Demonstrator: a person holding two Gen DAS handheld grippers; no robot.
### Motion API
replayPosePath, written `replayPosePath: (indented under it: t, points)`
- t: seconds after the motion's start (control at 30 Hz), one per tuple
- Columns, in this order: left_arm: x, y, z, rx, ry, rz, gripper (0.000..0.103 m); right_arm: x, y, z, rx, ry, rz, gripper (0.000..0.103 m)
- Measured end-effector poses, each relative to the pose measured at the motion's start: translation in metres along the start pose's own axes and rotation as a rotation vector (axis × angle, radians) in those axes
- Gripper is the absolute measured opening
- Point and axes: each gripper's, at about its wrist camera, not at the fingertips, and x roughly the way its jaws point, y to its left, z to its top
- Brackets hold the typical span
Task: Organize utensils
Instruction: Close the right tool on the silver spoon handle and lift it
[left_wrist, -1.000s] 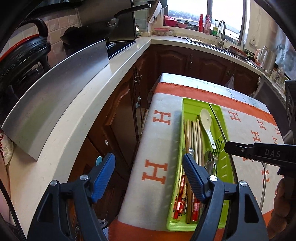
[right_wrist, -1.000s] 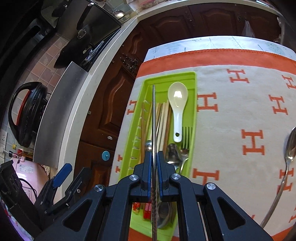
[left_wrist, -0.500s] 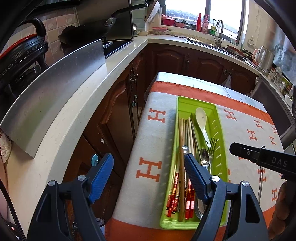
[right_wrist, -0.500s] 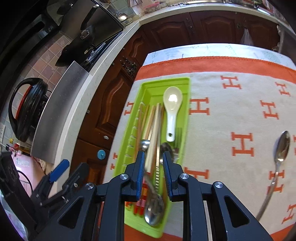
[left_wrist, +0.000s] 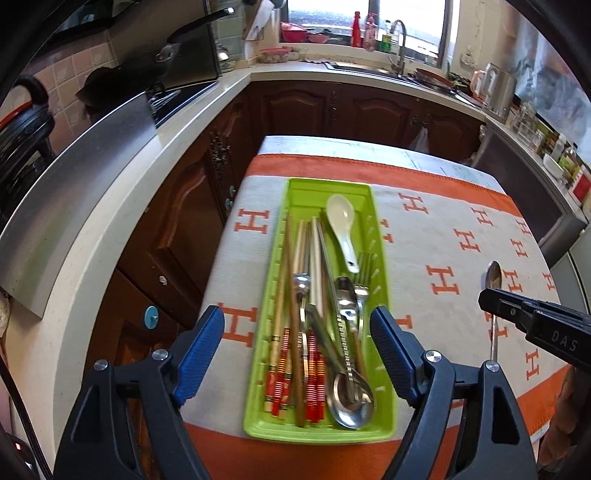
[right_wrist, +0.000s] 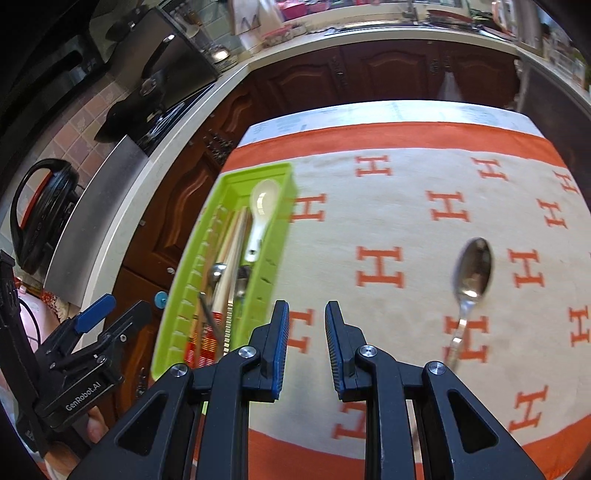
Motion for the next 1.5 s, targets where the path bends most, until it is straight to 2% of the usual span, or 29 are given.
replayPosePath:
  t: [0.3, 0.47, 0.57, 0.7, 0.9, 1.03, 1.2, 1.27, 1.33, 1.43, 1.5]
  points:
    - [0.004, -0.058, -0.003, 0.088, 0.04, -0.045, 0.08, -0.019, -0.07, -0.019, 0.096, -0.012, -0.028, 0.02]
    - [0.009, -0.095, -0.005, 0.158, 0.052, -0.06, 0.08, -0.023, -0.11, -0.032, 0.128, -0.018, -0.074, 0.02]
    - [0.017, -0.113, -0.005, 0.187, 0.063, -0.071, 0.08, -0.021, -0.13, -0.039, 0.139, -0.022, -0.101, 0.02]
    - [0.036, -0.133, -0.005, 0.197, 0.091, -0.089, 0.08, -0.013, -0.148, -0.043, 0.161, -0.024, -0.088, 0.02]
    - [0.059, -0.149, -0.002, 0.191, 0.124, -0.098, 0.08, 0.007, -0.175, -0.031, 0.209, -0.054, -0.044, 0.021]
    - [0.068, -0.154, 0.002, 0.184, 0.135, -0.098, 0.08, 0.022, -0.183, -0.015, 0.21, -0.084, -0.047, 0.033]
    - [0.075, -0.158, 0.005, 0.181, 0.143, -0.102, 0.08, 0.047, -0.186, 0.0, 0.195, -0.084, -0.052, 0.033]
    - [0.079, -0.16, 0.006, 0.181, 0.149, -0.104, 0.08, 0.053, -0.181, 0.003, 0.155, -0.114, -0.069, 0.033]
    - [0.082, -0.161, 0.006, 0.183, 0.154, -0.105, 0.08, 0.058, -0.175, 0.004, 0.112, -0.131, -0.094, 0.03]
    - [0.086, -0.162, 0.007, 0.181, 0.161, -0.107, 0.08, 0.064, -0.167, 0.004, 0.055, -0.153, -0.121, 0.018]
    - [0.089, -0.162, 0.007, 0.178, 0.165, -0.107, 0.08, 0.067, -0.166, 0.003, 0.046, -0.16, -0.102, 0.012]
